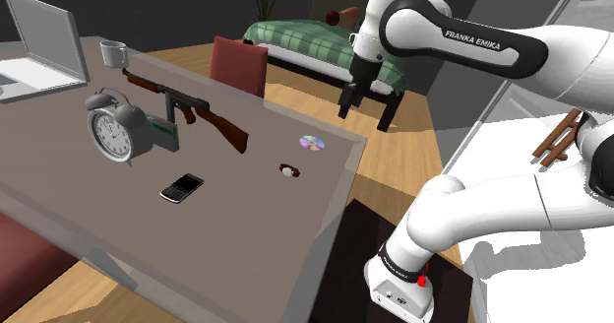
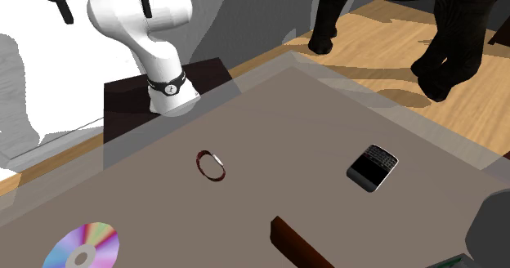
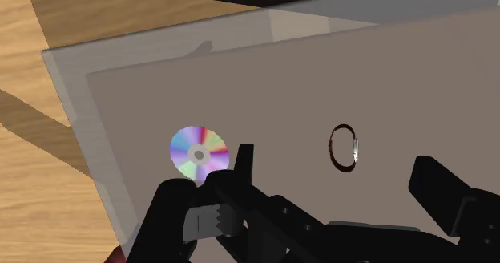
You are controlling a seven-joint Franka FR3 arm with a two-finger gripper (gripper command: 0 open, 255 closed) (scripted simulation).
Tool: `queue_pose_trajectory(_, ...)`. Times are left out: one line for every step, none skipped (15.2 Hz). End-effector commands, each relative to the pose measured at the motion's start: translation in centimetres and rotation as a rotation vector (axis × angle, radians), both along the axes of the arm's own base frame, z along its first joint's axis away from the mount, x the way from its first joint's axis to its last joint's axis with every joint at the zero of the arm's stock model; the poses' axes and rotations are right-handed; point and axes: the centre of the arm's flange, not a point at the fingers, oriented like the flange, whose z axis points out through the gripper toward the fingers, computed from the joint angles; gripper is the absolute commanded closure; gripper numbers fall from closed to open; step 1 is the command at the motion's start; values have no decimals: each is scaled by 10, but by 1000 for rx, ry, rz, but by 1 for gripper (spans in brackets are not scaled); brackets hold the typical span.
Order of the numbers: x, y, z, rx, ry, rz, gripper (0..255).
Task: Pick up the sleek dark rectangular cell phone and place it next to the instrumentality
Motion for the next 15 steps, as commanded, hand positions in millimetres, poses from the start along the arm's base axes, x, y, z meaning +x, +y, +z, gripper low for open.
queue_pose_trajectory(0, 0, 0, 0, 0, 0, 0)
queue_pose_trajectory(1, 11, -7, 5, -1, -31, 0)
queue_pose_trajectory(2, 21, -14, 10, -1, -62, 0)
queue_pose_trajectory(3, 32, -20, 16, -2, -92, 0)
queue_pose_trajectory(4, 43, -27, 21, -2, -123, 0)
queue_pose_trajectory(6, 54, -34, 26, -3, -154, 0)
queue_pose_trajectory(9, 64, -40, 31, -3, -185, 0)
queue_pose_trajectory(11, 75, -47, 36, -4, -216, 0)
queue_pose_trajectory(14, 86, -53, 42, -4, -247, 0)
queue_pose_trajectory(17, 96, -59, 47, -5, -278, 0)
queue_pose_trajectory(21, 106, -66, 52, -6, -308, 0)
queue_pose_trajectory(25, 117, -72, 57, -6, -339, 0)
queue_pose_trajectory(29, 127, -78, 62, -7, -370, 0)
queue_pose_trajectory(34, 137, -84, 68, -7, -401, 0)
queue_pose_trajectory(39, 147, -90, 73, -8, -432, 0)
